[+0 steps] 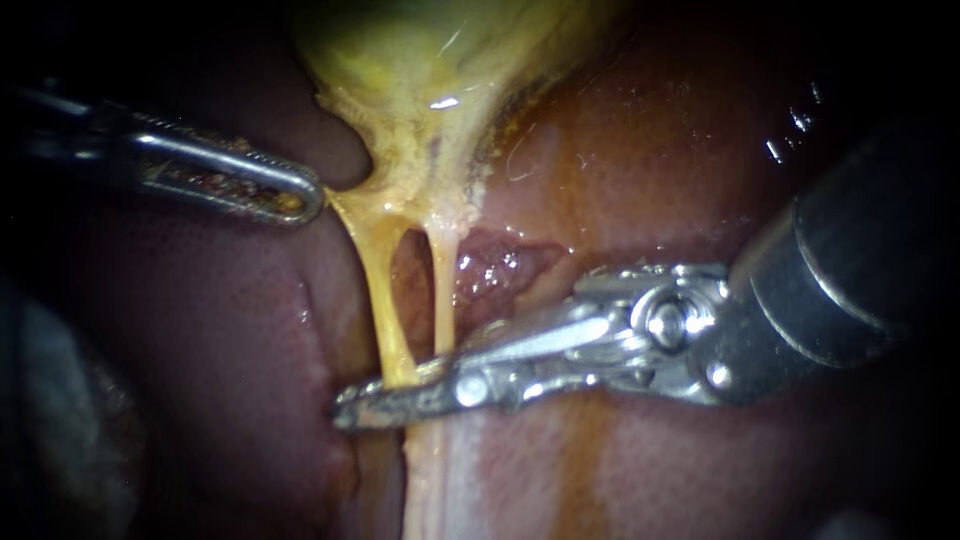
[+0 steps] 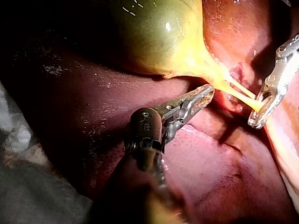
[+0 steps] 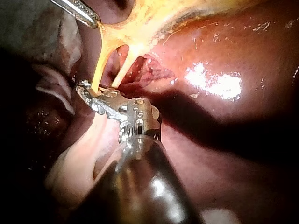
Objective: Going back first clip left tube
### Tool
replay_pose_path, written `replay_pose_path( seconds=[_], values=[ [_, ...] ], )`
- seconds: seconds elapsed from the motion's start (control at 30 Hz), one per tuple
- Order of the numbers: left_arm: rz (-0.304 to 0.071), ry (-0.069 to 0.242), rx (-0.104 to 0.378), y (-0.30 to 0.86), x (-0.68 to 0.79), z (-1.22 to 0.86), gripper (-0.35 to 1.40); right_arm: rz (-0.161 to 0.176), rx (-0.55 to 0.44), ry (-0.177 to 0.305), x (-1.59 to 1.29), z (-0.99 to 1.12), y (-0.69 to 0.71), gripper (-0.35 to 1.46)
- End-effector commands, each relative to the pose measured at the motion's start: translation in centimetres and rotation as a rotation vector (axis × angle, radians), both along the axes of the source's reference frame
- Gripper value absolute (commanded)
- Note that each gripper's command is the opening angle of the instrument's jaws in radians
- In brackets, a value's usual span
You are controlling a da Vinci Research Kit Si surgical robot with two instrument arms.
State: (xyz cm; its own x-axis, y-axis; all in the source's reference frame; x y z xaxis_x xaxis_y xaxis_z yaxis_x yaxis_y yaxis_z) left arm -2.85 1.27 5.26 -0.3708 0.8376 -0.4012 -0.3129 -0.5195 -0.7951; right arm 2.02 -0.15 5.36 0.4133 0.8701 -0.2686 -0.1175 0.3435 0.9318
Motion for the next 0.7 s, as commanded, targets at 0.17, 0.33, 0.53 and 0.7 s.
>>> replay_pose_path(
  seconds=[0.17,0.33,0.53,0.7],
  values=[
    [0.0,0.0,0.0,0.0,0.0,0.01,-0.35,-0.001,-0.027,0.046,0.02,0.19,-0.11,0.07],
    [0.0,0.0,0.0,0.0,0.0,0.01,-0.35,-0.013,-0.14,0.081,0.08,0.46,-0.17,0.4],
    [0.0,0.0,-0.001,0.0,0.0,0.01,-0.35,0.027,-0.344,0.085,0.11,0.64,0.0,0.5],
    [0.0,0.0,-0.001,0.0,0.0,0.02,-0.35,0.025,-0.401,0.079,0.05,0.72,0.08,0.5]
  ],
)
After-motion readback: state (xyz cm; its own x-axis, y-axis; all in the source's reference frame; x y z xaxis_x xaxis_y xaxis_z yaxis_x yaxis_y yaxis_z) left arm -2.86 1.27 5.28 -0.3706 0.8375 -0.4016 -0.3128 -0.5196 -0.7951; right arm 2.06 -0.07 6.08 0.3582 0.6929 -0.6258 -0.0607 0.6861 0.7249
